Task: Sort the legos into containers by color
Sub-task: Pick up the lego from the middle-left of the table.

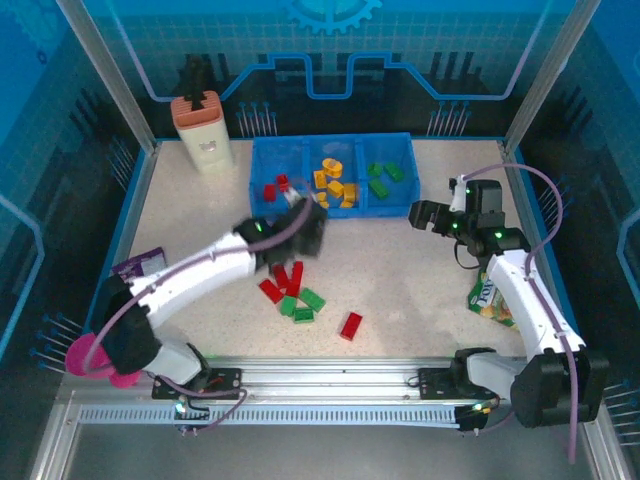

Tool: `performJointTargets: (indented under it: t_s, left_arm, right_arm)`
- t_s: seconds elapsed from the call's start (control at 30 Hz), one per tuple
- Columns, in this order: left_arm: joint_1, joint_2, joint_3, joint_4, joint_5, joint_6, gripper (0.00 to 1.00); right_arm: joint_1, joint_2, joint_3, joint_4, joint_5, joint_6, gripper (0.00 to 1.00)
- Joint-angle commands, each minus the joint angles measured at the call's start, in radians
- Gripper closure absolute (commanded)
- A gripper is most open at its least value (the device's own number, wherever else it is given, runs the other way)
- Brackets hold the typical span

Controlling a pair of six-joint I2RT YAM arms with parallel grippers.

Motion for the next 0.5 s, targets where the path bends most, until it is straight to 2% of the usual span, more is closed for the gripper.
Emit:
performJointTargets:
  t_s: [0.0, 0.07, 0.17, 0.3, 0.47]
  left_arm:
    - [-0.186, -0.032, -0.169, -0.040, -0.077, -0.285, 0.52]
    - [-0.280, -0.009, -0.206, -0.032, -0.095, -0.394, 0.51]
    - [-0.375, 0.096, -0.166, -0.042, -0.106, -0.411, 0.51]
    - [-0.397, 0.251, -0.066, -0.068, -0.033, -0.372, 0.51]
    - [-0.400, 0.294, -0.035, -0.015, 0.040, -0.344, 0.51]
  right_arm:
    - [0.016, -0.033, 0.003, -0.042, 0.024, -0.028, 0.00]
    - [0.018, -0.033, 0.016, -0.049, 0.011, -0.028, 0.00]
    - [0.025, -0.028, 0.020, -0.047, 0.000, -0.026, 0.00]
    - [0.031, -0.015, 0.023, -0.049, 0.000, -0.021, 0.00]
    - [0.042, -0.016, 0.034, -0.059, 0.005, -0.019, 0.00]
